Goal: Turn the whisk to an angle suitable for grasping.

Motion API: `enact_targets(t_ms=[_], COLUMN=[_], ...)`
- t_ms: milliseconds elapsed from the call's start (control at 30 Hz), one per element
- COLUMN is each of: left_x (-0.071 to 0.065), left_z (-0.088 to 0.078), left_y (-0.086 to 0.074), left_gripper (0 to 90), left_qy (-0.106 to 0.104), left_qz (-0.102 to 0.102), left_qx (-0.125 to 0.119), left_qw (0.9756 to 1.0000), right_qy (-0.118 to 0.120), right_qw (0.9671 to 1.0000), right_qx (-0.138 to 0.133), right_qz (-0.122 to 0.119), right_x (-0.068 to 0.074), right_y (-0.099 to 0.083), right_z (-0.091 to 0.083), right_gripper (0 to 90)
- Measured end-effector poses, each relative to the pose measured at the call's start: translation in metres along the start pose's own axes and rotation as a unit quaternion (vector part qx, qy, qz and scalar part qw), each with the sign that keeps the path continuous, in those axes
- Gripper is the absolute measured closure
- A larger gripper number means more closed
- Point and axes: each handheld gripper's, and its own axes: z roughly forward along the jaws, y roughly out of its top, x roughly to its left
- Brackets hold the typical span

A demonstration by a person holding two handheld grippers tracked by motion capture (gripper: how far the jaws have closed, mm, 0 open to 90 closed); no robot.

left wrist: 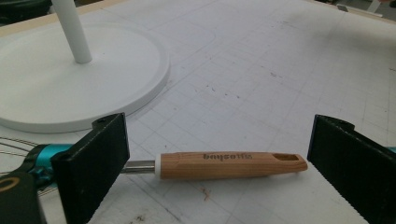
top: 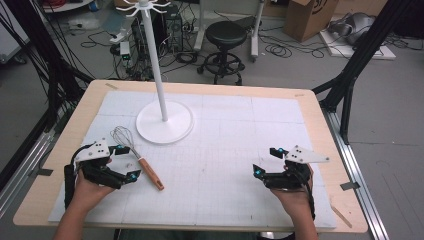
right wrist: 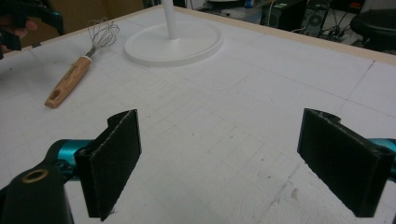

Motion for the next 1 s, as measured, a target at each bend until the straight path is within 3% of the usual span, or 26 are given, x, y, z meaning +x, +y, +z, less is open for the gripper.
enact_targets(t_ms=[633, 800, 933, 1000], left_x=[0.000, 0.001, 0.004, 0.005], left_z=[-0.001, 0.000, 0.008, 0.013], left_y=[0.003, 0.016, 0.034, 0.042], left_gripper=[6.2, 6.2, 6.2, 6.2], left_qy=[0.000, -0.014, -0.024, -0.034], left_qz=[0.010, 0.033, 0.063, 0.076], left_qx=[0.012, 0.036, 0.083, 0.114], left_qw=[0.9999, 0.9987, 0.9942, 0.9900], right_qy=[0.001, -0.001, 0.000, 0.000], right_qw=[1.0000, 1.0000, 1.0000, 1.0000], right_qx=[0.003, -0.002, -0.007, -0.007], right_qz=[0.000, 0.004, 0.002, 0.004], right_x=[0.004, 0.002, 0.002, 0.002], right_y=[0.002, 0.002, 0.003, 0.003], right_z=[0.002, -0.001, -0.003, -0.003], right_gripper=[12.3, 12.4, 12.3, 12.3])
